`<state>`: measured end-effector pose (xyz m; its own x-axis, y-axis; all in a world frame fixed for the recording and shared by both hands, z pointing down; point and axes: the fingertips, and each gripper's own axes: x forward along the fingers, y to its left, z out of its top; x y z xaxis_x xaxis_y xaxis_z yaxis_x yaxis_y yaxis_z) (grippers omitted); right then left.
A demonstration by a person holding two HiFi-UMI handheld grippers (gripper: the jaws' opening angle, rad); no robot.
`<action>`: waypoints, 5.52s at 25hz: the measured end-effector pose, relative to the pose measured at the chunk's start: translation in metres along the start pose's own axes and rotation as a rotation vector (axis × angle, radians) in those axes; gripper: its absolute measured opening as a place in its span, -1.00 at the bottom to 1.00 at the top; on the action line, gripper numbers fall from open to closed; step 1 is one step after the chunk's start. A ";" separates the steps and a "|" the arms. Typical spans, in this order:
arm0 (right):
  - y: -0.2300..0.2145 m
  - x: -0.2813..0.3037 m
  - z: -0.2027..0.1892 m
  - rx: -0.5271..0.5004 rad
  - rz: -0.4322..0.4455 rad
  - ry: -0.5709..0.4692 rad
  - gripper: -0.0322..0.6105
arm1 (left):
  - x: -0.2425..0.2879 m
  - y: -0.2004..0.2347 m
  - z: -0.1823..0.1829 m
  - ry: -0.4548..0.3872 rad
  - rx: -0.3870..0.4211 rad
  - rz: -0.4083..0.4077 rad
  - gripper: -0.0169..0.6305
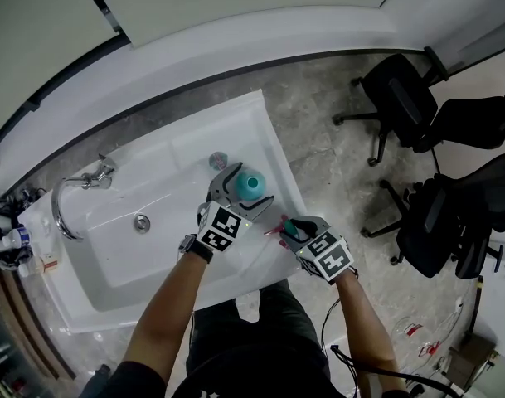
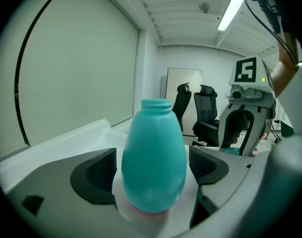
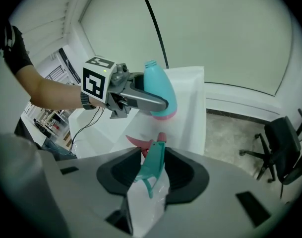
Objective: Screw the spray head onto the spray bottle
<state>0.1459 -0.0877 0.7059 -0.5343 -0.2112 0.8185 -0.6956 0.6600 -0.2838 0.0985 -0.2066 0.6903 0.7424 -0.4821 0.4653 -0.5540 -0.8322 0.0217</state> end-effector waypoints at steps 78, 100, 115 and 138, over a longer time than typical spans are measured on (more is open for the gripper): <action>0.142 -0.274 0.229 -0.468 0.315 -0.348 -0.32 | -0.158 -0.113 0.173 0.190 0.099 -0.383 0.27; 0.148 -0.249 0.214 -0.571 0.268 -0.053 -0.49 | -0.159 -0.102 0.173 0.297 0.304 -0.244 0.27; 0.121 -0.226 0.213 0.268 0.317 -0.187 -0.49 | -0.155 -0.068 0.154 0.440 0.480 0.005 0.26; 0.181 -0.306 0.195 -0.946 0.382 -0.023 0.03 | -0.214 -0.182 0.167 0.281 0.172 -0.974 0.26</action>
<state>0.0899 -0.0443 0.3064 -0.6569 0.1258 0.7434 0.1824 0.9832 -0.0052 0.1036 0.0028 0.4392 0.7134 0.4861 0.5048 0.3188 -0.8666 0.3838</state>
